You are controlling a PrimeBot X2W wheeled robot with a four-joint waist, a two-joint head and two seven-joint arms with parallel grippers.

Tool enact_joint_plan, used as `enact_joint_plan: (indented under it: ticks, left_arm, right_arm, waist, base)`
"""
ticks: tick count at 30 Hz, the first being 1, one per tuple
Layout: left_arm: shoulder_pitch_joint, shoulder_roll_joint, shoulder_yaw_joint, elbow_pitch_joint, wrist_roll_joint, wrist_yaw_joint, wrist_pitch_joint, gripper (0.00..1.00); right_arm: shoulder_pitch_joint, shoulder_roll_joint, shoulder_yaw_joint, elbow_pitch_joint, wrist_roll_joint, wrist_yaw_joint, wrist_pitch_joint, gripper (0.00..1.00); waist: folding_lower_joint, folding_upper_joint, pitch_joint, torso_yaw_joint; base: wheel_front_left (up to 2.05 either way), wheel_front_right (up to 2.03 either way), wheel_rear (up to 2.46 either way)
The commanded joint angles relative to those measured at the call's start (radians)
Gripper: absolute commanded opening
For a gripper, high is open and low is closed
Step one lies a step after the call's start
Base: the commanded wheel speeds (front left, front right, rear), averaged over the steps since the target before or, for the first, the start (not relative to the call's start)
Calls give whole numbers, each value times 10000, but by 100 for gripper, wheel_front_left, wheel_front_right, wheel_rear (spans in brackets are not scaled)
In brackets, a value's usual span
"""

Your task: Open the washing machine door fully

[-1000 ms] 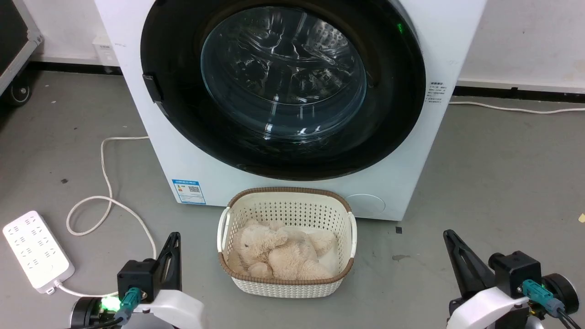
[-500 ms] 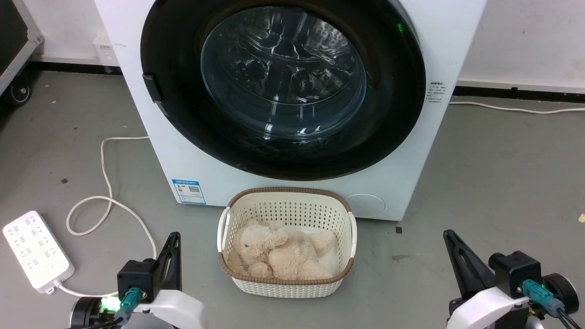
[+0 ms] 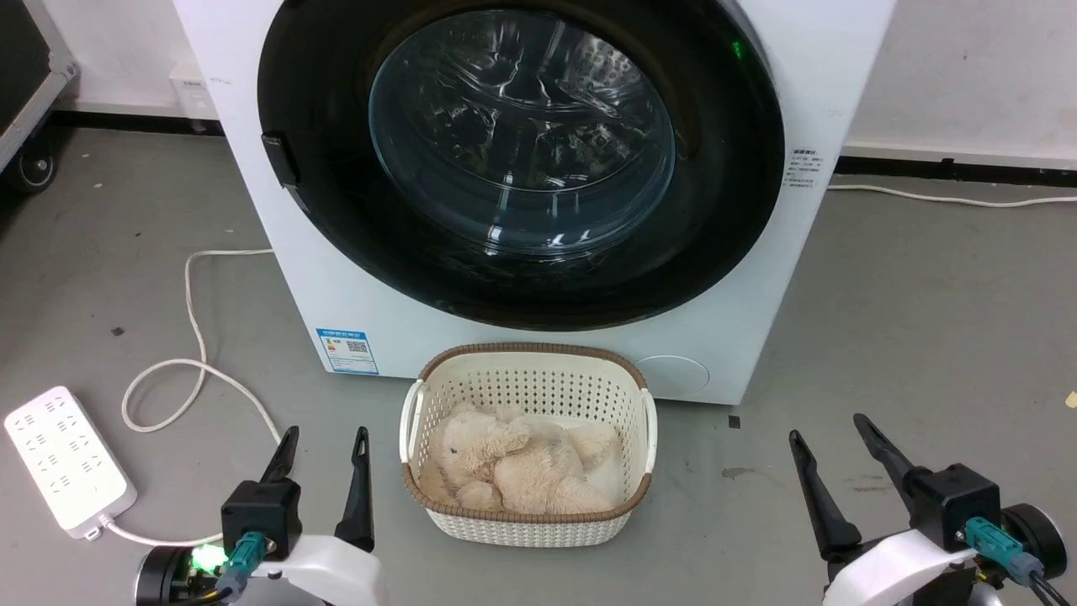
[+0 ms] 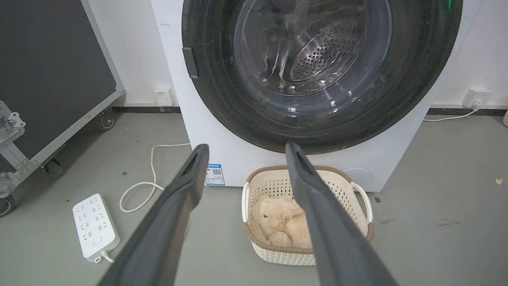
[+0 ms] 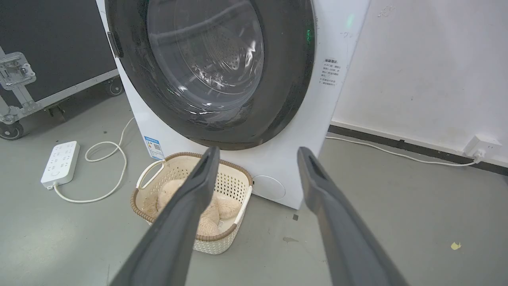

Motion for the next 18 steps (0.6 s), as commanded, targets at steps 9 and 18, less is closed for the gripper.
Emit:
enact_joint_plan:
  ticks: [9, 18]
  left_arm:
    - [-109, 12, -124, -79, 20, 123, -283, 100]
    - [-280, 18, -257, -215, 34, 228, -471, 100]
  right_arm:
    - [-11, 7, -63, -153, 50, -3, -275, 100]
    - [-328, -138, -101, -271, 175, -4, -429, 20]
  waist:
    - [0, 0, 254, 46]
    - [0, 0, 638, 87]
  base:
    - [0, 0, 0]
    - [0, 0, 0]
